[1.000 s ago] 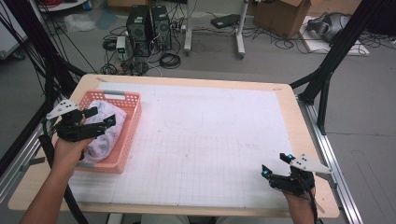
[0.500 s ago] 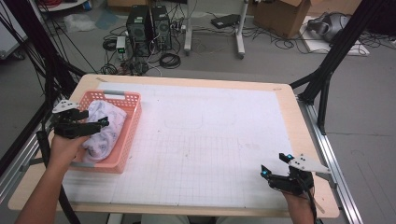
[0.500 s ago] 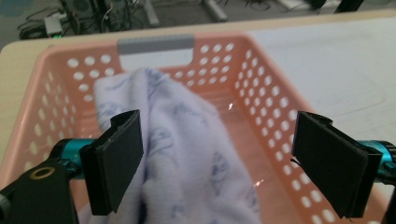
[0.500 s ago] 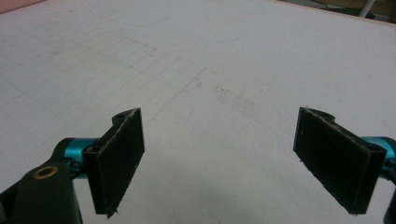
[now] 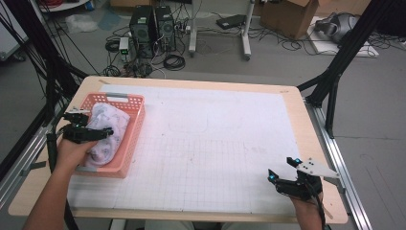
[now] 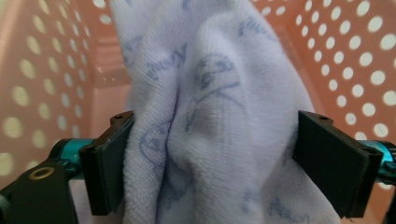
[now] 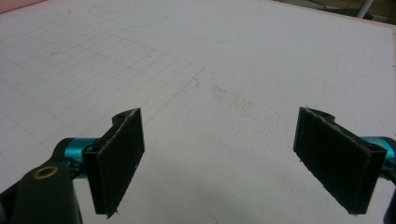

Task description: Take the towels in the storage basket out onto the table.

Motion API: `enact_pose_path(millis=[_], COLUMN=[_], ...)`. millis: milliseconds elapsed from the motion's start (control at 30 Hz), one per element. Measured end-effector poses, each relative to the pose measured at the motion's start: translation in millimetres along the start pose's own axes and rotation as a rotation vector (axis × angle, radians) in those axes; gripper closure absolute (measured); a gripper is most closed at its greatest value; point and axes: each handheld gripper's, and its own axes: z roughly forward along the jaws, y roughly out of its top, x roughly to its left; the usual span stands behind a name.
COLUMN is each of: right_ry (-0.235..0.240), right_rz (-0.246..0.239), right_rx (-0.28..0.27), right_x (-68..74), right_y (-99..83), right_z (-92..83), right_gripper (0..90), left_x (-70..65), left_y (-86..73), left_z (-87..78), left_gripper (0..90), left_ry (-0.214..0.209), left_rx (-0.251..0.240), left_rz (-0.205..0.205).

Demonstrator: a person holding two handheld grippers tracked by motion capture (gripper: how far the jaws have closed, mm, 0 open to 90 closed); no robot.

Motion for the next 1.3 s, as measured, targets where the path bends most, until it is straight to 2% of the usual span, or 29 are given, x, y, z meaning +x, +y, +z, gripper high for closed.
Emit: enact_pose_path(millis=[67, 233, 400, 467, 567, 667, 867, 1000, 1167, 1300], right_ry=[0.001, 0.003, 0.002, 0.002, 0.003, 0.003, 0.007, 0.008, 0.012, 0.010], right_rz=[0.002, -0.001, -0.001, 0.000, 0.001, -0.004, -0.004, -0.001, -0.003, -0.001], right_rx=[0.001, 0.004, 0.005, 0.005, 0.006, 0.005, 0.002, 0.004, 0.004, -0.001], right_x=[0.1, 1.3, 0.4, 0.0, 0.1, 0.8, 1.0, 1.1, 1.0, 1.0], right_y=[-0.1, 0.0, -0.3, -0.6, -0.6, -0.3, -0.2, -0.5, -0.5, -0.4], right_z=[0.3, 0.9, 0.8, 0.8, 0.8, 0.7, 0.3, -0.7, -0.8, -1.4], right_gripper=[15.0, 15.0, 15.0, 15.0, 15.1, 15.1, 15.4, 15.4, 15.5, 15.6], left_x=[-0.3, -3.7, -3.9, -4.8, -7.1, -7.1, -7.2, -4.6, -3.1, -1.0], left_y=[-0.4, -0.8, -0.7, -0.9, -1.0, -1.3, -0.6, 1.0, 2.2, 3.3], left_z=[3.0, 15.2, 18.4, 18.6, 19.1, 17.1, 13.1, 7.6, 2.5, -5.6], left_gripper=[15.7, 11.7, 9.7, 10.4, 15.1, 23.2, 40.3, 53.5, 59.2, 59.9], left_ry=[-0.001, -0.009, -0.011, 0.003, 0.025, 0.015, 0.016, -0.013, -0.023, -0.040], left_rx=[0.023, 0.127, 0.139, 0.144, 0.146, 0.147, 0.121, 0.077, 0.037, -0.036], left_rz=[0.003, 0.019, 0.012, 0.023, 0.026, 0.036, 0.039, 0.001, -0.017, -0.035])
